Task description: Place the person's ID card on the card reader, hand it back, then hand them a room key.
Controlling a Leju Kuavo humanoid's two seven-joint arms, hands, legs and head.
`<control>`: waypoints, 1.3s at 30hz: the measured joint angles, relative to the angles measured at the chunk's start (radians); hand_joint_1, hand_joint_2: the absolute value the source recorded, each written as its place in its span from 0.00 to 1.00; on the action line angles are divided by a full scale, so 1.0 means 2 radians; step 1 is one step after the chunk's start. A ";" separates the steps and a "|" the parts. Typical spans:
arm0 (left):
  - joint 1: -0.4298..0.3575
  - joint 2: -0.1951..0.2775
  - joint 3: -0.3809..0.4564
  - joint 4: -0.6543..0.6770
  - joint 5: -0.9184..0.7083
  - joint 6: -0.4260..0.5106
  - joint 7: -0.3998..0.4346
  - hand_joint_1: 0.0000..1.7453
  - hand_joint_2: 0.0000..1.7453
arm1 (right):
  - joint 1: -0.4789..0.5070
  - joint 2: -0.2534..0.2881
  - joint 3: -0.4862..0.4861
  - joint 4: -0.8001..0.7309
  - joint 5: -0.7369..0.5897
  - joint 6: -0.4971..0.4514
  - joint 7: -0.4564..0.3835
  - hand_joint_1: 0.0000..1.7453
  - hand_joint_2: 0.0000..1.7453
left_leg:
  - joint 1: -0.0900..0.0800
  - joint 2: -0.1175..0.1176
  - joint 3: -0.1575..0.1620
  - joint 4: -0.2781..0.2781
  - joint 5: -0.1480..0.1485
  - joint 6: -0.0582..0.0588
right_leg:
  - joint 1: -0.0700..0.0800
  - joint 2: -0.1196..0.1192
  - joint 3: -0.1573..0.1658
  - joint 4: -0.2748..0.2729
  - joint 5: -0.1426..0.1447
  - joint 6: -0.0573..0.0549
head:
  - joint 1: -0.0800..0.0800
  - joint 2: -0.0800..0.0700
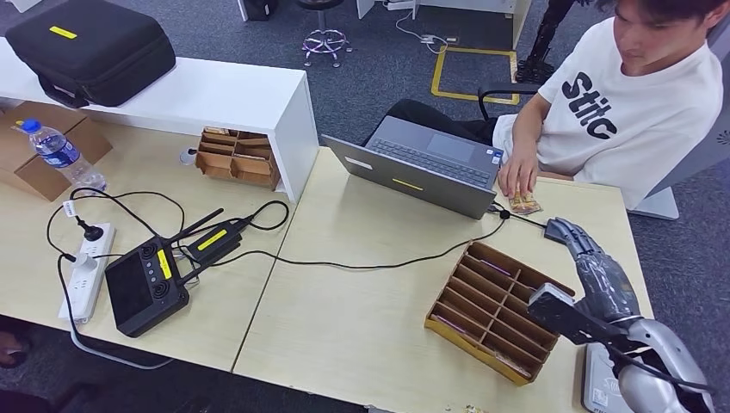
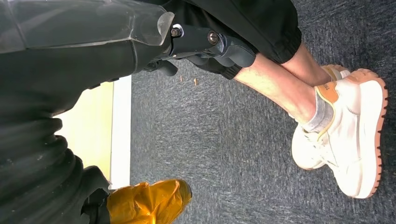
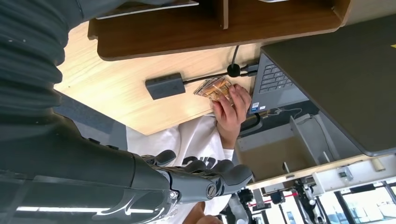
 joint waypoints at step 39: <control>0.005 0.003 0.007 0.000 0.002 0.001 0.000 0.00 1.00 | -0.007 -0.027 0.012 0.022 -0.016 0.013 0.025 0.00 1.00 | 0.000 0.000 0.000 0.000 0.000 0.000 | 0.000 0.000 0.000 0.000 0.000 0.000 | 0.000 0.000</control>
